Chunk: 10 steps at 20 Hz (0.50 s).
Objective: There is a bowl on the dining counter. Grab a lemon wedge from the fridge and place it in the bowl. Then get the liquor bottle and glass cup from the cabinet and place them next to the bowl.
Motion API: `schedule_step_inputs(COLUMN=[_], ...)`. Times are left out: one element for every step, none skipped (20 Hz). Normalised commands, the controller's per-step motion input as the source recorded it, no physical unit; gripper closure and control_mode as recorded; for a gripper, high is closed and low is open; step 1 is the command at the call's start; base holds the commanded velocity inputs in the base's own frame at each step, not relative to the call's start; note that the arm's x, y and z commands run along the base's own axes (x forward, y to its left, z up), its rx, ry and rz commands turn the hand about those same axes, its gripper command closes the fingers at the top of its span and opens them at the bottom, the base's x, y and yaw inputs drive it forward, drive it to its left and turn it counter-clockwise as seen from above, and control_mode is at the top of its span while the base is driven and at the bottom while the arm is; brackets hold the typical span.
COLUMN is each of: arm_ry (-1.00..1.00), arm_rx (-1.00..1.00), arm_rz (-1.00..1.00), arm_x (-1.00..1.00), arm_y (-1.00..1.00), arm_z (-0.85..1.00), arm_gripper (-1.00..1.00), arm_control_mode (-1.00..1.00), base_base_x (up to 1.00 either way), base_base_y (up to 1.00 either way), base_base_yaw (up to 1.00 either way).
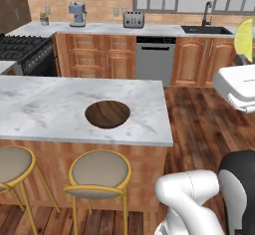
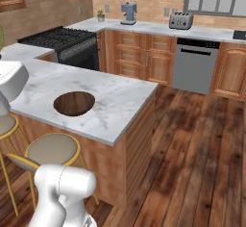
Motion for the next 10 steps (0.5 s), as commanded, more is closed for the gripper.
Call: schedule_step_inputs(arm_ry=[0.00, 0.00, 0.00, 0.00, 0.00, 0.00, 0.00, 0.00, 0.00, 0.00], arm_rx=[0.00, 0.00, 0.00, 0.00, 0.00, 0.00, 0.00, 0.00, 0.00, 0.00], arm_rz=[0.00, 0.00, 0.00, 0.00, 0.00, 0.00, 0.00, 0.00, 0.00, 0.00], arm_x=[0.00, 0.00, 0.00, 0.00, 0.00, 0.00, 0.00, 0.00, 0.00, 0.00], arm_y=[0.00, 0.00, 0.00, 0.00, 0.00, 0.00, 0.00, 0.00, 0.00, 0.00], arm_z=[0.00, 0.00, 0.00, 0.00, 0.00, 0.00, 0.00, 0.00, 0.00, 0.00], arm_gripper=[1.00, 1.00, 1.00, 1.00, 1.00, 1.00, 1.00, 1.00, 1.00, 1.00], arm_control_mode=[1.00, 1.00, 1.00, 1.00, 1.00, 1.00, 1.00, 1.00, 1.00, 1.00], base_base_x=[0.65, 0.52, 0.45, 0.41, 0.43, 0.42, 0.42, 0.43, 0.43, 0.47], base_base_y=[0.00, -0.18, -0.39, -0.49, -0.54, -0.56, -0.53, -0.47, -0.43, -0.33], base_base_yaw=[-0.01, 0.00, 0.00, 0.00, 0.01, 0.02, 0.02, 0.02, 0.02, 0.01])
